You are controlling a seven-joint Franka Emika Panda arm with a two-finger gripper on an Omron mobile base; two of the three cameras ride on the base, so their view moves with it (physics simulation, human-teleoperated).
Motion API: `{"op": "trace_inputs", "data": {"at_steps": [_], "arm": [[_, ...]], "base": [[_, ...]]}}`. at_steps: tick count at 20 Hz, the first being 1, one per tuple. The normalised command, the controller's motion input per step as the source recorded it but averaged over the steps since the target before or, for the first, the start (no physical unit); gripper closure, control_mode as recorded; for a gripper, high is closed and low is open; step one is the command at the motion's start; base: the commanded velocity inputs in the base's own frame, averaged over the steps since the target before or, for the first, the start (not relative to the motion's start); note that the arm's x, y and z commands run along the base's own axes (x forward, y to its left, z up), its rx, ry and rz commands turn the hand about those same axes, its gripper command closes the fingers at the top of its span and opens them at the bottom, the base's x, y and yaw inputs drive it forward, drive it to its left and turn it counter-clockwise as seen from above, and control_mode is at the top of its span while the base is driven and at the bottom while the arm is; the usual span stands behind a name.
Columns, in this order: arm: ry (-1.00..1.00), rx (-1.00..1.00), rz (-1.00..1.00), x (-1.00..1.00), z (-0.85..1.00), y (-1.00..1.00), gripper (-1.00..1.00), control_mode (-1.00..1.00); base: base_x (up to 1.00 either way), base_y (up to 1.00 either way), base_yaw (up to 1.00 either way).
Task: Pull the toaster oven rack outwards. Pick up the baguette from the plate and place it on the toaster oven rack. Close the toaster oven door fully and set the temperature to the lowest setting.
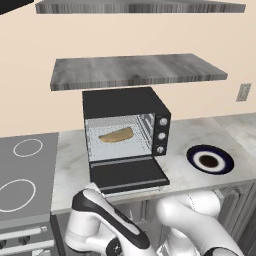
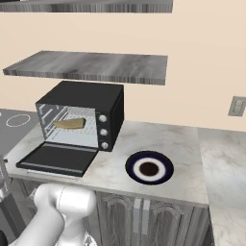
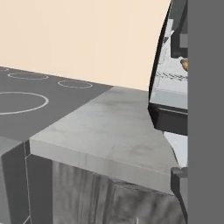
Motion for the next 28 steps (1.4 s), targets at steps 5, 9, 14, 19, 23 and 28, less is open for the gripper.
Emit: {"op": "trace_inputs", "data": {"at_steps": [5,9,14,19,23,28], "arm": [[0.0,-0.77,-0.27,0.0,0.69,0.18,-1.0,-1.0],[0.0,-0.74,-0.25,0.0,0.82,0.27,-1.0,-1.0],[0.0,-0.72,-0.23,0.0,0.83,0.38,-1.0,-1.0],[0.0,-0.72,-0.19,0.0,0.75,0.54,-1.0,-1.0],[0.0,-0.7,-0.2,0.0,0.66,0.6,-1.0,-1.0],[0.0,-0.68,-0.2,0.0,0.66,0.55,-1.0,-1.0]], "base": [[0.0,0.0,0.0],[0.0,0.0,0.0],[0.0,0.0,0.0],[0.0,0.0,0.0],[0.0,0.0,0.0],[0.0,0.0,0.0]]}}
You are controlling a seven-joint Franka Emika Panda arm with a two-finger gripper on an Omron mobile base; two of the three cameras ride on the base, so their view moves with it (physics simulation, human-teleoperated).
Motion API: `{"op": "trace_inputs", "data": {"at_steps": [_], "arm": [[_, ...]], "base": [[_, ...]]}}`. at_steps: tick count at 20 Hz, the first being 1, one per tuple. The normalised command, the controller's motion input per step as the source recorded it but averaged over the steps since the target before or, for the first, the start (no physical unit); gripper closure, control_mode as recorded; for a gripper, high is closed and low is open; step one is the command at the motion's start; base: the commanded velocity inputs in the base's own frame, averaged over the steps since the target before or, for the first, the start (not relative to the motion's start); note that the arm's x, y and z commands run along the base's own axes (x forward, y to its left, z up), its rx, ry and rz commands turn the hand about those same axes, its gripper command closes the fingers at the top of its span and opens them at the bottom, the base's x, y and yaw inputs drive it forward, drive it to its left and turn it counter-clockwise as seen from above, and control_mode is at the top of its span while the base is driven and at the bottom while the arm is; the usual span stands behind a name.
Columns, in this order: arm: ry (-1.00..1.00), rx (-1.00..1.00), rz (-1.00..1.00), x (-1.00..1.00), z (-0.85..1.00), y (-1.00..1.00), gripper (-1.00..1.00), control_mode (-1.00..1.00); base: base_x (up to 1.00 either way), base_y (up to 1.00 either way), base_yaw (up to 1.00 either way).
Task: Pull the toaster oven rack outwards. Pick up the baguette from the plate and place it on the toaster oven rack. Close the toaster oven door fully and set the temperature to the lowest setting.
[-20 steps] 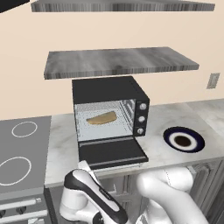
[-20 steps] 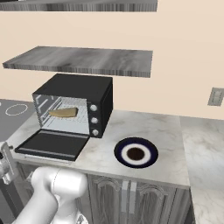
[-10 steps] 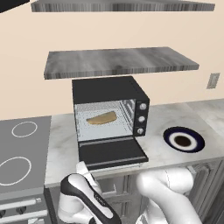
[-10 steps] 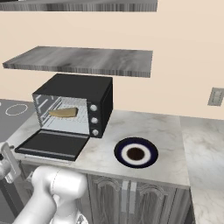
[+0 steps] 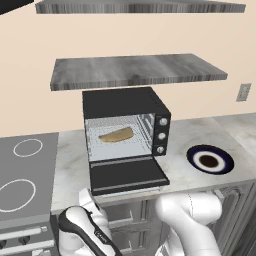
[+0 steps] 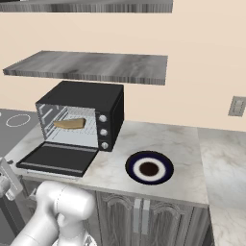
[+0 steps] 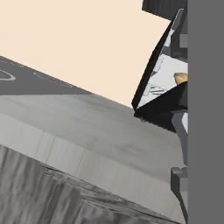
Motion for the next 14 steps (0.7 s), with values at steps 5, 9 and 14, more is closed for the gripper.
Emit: {"op": "trace_inputs", "data": {"at_steps": [5,9,14], "arm": [[0.0,-0.67,-0.21,0.0,0.68,0.45,1.0,-1.0],[0.0,-0.65,-0.23,0.0,0.62,0.34,1.0,-1.0],[0.0,-0.67,-0.23,0.0,0.5,0.4,1.0,-1.0]], "base": [[0.0,0.0,0.0],[0.0,0.0,0.0],[0.0,0.0,0.0]]}}
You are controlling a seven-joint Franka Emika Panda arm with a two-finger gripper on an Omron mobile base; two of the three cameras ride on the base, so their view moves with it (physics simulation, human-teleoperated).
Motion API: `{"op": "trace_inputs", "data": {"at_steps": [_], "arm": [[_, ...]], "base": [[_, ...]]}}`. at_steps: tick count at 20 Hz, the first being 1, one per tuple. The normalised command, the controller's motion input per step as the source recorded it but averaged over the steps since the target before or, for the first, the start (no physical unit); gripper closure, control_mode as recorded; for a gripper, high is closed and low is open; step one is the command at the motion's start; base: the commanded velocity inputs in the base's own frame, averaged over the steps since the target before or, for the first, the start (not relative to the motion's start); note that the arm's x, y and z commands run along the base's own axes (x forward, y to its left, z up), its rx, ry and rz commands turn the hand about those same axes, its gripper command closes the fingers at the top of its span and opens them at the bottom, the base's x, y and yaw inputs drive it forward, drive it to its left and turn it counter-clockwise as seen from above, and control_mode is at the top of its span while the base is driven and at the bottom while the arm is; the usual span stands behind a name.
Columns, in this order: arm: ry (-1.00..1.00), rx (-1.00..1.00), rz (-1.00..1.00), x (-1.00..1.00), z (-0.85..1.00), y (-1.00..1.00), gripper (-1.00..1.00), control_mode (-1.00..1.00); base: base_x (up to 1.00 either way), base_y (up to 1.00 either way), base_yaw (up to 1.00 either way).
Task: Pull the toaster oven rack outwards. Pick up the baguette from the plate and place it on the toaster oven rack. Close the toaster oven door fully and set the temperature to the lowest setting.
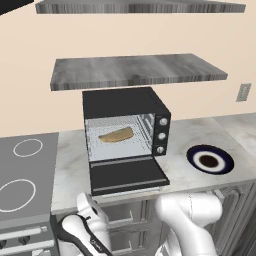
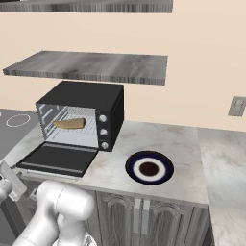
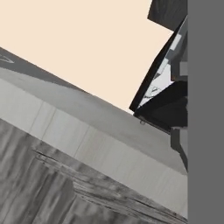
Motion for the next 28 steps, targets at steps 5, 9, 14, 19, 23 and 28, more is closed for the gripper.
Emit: {"op": "trace_inputs", "data": {"at_steps": [5,9,14,19,23,28], "arm": [[0.0,-0.68,-0.25,-0.03,0.41,0.31,1.0,-1.0],[0.0,-0.7,-0.24,-0.09,0.39,0.51,1.0,-1.0],[0.0,-0.67,-0.25,0.0,0.58,0.45,1.0,-1.0],[0.0,-0.65,-0.29,0.0,0.72,0.27,1.0,-1.0],[0.0,-0.64,-0.3,0.02,0.76,0.24,1.0,-1.0],[0.0,-0.64,-0.3,0.09,0.87,0.27,1.0,-1.0]], "base": [[0.0,0.0,0.0],[0.0,0.0,0.0],[0.0,0.0,0.0],[0.0,0.0,0.0],[0.0,0.0,0.0],[0.0,0.0,0.0]]}}
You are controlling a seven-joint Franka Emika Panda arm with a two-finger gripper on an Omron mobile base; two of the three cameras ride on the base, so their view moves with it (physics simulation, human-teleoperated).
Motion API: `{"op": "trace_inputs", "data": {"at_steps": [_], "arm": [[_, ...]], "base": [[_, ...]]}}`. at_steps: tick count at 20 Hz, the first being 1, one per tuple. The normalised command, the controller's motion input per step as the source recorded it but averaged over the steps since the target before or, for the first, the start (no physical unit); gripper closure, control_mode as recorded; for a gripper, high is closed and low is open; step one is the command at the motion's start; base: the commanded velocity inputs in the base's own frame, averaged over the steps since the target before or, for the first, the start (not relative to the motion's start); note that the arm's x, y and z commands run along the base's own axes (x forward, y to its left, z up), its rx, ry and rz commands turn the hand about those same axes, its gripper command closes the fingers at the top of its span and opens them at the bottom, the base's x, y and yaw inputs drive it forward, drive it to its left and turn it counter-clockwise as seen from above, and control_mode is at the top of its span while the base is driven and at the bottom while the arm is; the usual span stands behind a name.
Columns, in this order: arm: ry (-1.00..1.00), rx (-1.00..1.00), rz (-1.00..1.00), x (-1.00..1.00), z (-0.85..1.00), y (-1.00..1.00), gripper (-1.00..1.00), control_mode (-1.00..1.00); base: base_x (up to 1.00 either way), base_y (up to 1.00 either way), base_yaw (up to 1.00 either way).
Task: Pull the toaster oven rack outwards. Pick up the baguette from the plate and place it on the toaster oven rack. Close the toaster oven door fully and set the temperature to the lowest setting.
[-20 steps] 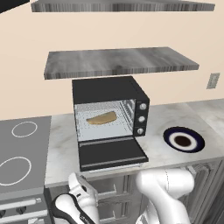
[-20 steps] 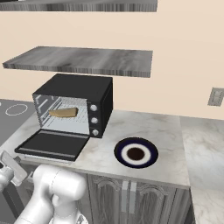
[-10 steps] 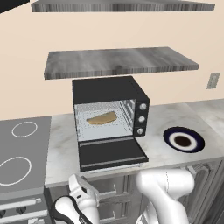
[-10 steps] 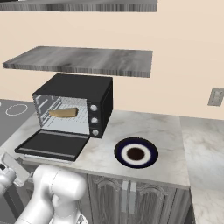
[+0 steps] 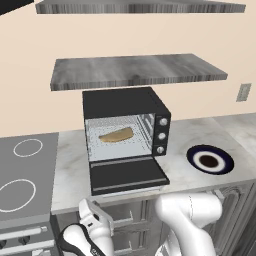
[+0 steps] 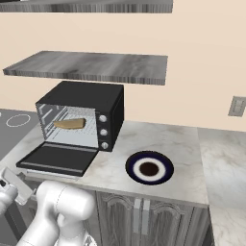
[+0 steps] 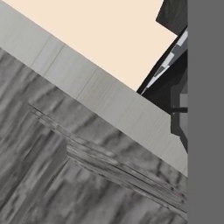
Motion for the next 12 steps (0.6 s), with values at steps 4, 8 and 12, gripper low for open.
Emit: {"op": "trace_inputs", "data": {"at_steps": [4,8,12], "arm": [[0.0,-0.65,-0.27,0.19,0.99,0.42,1.0,-1.0],[0.0,-0.65,-0.26,0.2,1.0,0.47,1.0,-1.0],[0.0,-0.64,-0.25,0.21,1.0,0.47,1.0,-1.0]], "base": [[0.0,0.0,0.0],[0.0,0.0,0.0],[0.0,0.0,0.0]]}}
